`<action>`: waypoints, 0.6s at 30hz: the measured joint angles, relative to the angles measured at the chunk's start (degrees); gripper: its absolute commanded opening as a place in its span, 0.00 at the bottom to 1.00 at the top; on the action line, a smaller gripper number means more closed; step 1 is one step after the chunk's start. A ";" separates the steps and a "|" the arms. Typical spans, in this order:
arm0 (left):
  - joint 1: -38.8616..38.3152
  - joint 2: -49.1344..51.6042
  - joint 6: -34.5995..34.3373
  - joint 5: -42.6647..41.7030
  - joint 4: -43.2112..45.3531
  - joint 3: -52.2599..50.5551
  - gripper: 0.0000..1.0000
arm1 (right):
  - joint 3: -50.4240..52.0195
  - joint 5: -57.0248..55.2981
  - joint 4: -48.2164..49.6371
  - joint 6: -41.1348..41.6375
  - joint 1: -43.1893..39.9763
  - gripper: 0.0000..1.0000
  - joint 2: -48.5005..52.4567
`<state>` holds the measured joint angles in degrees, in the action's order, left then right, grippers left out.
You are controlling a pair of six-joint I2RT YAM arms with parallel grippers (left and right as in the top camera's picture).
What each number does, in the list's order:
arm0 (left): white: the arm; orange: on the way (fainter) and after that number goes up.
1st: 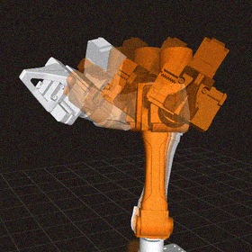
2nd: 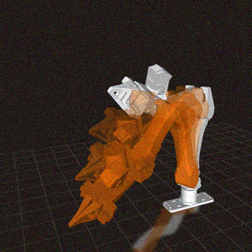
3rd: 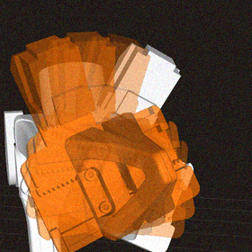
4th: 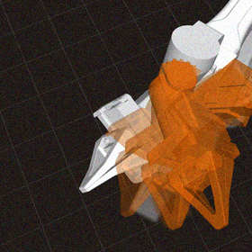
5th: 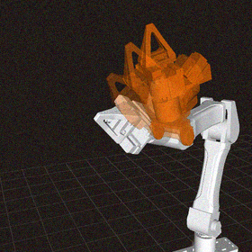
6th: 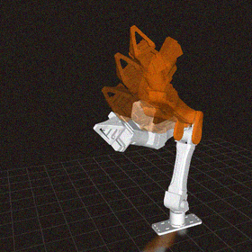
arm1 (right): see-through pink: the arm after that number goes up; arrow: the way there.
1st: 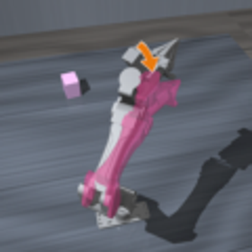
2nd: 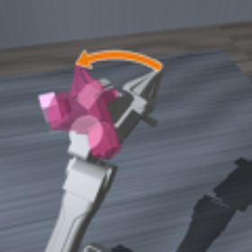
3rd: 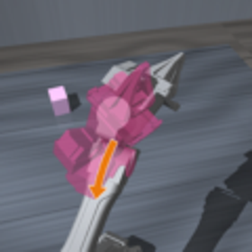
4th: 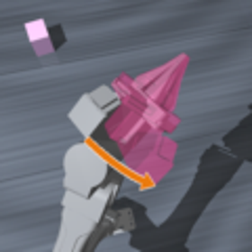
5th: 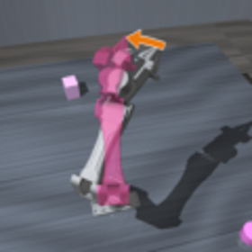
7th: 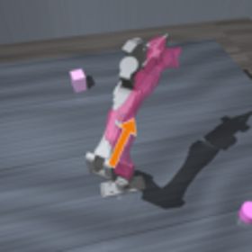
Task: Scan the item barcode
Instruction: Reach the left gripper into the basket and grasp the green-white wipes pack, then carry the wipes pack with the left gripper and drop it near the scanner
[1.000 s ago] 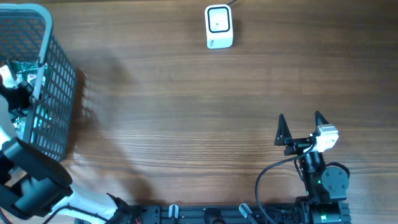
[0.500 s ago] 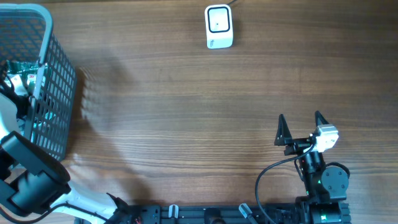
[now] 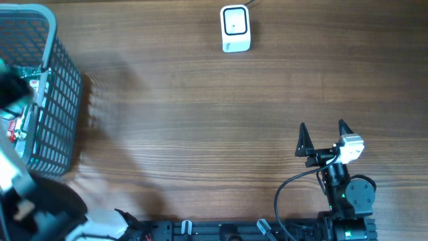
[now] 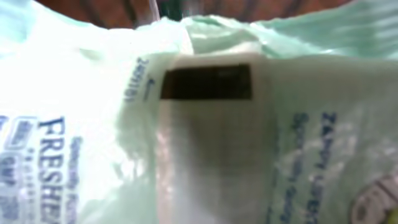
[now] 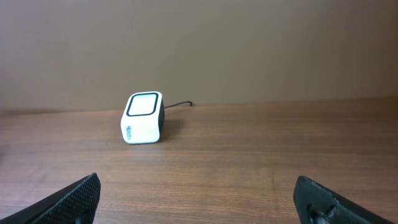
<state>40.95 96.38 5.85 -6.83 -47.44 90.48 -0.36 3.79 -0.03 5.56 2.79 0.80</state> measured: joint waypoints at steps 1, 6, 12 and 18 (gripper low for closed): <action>0.00 -3.45 -2.08 -0.15 0.39 3.04 0.59 | 0.02 0.00 0.00 0.00 0.00 1.00 0.00; -1.79 -16.20 -11.32 -3.04 1.29 7.21 0.56 | 0.02 0.00 0.00 0.00 0.00 1.00 0.00; -15.06 -21.40 -15.63 -4.92 -1.11 7.30 0.56 | 0.00 0.00 0.00 0.00 0.00 1.00 0.00; -36.33 -19.37 -16.83 -2.86 -9.75 7.28 0.56 | 0.00 0.00 -0.02 0.00 0.00 1.00 0.00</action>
<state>4.62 77.01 -10.98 -9.69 -57.19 97.76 -0.36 3.79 -0.05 5.56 2.79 0.80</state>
